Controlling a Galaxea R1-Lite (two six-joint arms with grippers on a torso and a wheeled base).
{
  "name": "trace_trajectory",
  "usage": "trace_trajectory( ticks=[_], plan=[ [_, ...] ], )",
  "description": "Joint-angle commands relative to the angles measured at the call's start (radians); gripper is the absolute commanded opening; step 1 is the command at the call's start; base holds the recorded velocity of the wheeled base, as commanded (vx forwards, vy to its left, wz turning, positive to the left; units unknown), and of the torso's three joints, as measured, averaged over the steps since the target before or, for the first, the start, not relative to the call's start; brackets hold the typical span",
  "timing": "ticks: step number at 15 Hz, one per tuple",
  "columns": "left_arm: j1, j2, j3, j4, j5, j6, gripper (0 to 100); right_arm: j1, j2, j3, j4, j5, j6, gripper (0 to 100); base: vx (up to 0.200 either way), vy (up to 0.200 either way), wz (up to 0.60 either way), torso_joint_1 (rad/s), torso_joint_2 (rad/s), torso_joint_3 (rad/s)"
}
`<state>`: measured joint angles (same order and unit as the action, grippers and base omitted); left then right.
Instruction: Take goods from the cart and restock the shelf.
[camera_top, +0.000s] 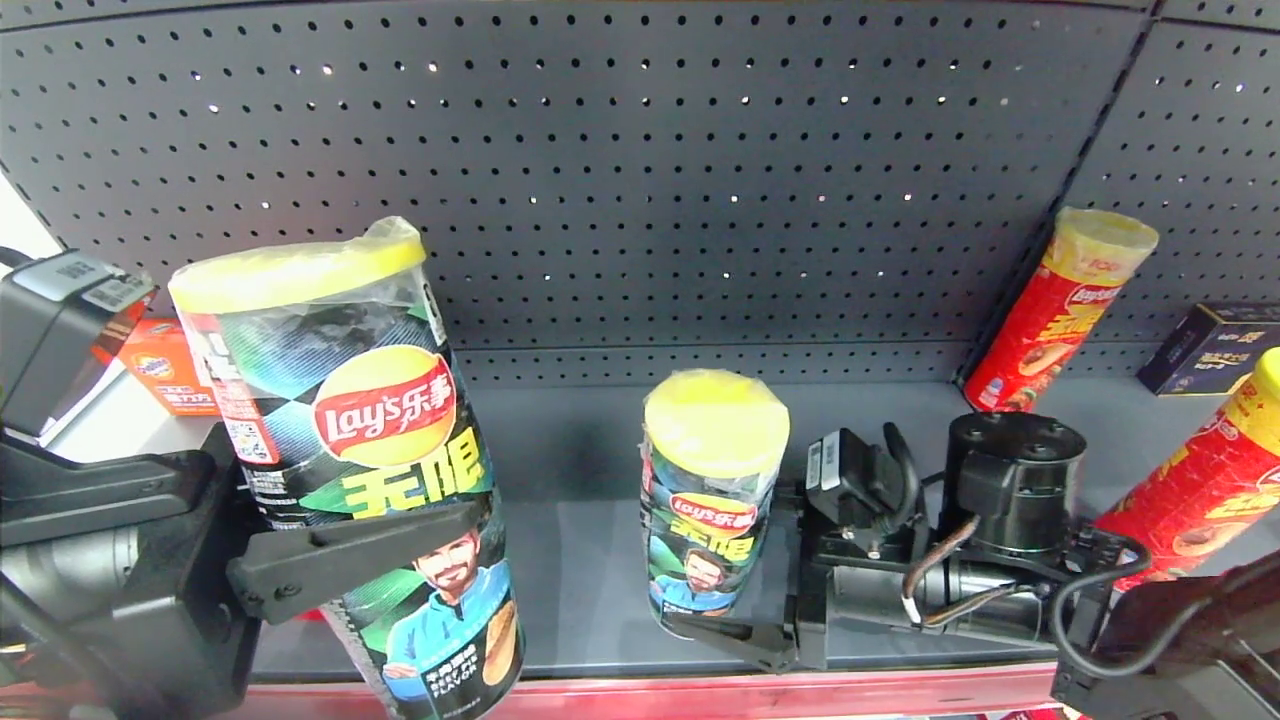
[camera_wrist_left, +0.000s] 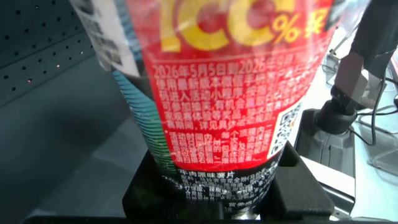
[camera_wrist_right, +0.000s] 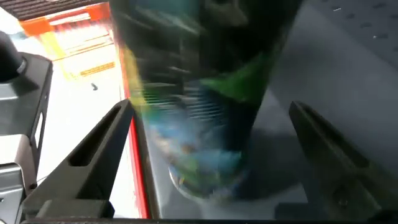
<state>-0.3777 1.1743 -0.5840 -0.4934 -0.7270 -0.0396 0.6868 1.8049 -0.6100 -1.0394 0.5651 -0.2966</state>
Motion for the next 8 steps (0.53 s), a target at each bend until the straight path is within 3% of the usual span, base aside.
trace_trajectory(
  ticks=[1,8],
  plan=[
    [0.0,-0.001,0.004,-0.001,0.0,0.0,0,-0.032,-0.101,0.041,0.005,-0.011,0.001,100,0.0,0.0,0.0,0.0,0.0,0.0],
    [-0.003,-0.013,0.013,-0.002,0.0,0.001,0,-0.085,-0.249,0.173,0.028,-0.016,0.001,100,0.0,0.0,0.0,0.0,0.0,0.0]
  ],
)
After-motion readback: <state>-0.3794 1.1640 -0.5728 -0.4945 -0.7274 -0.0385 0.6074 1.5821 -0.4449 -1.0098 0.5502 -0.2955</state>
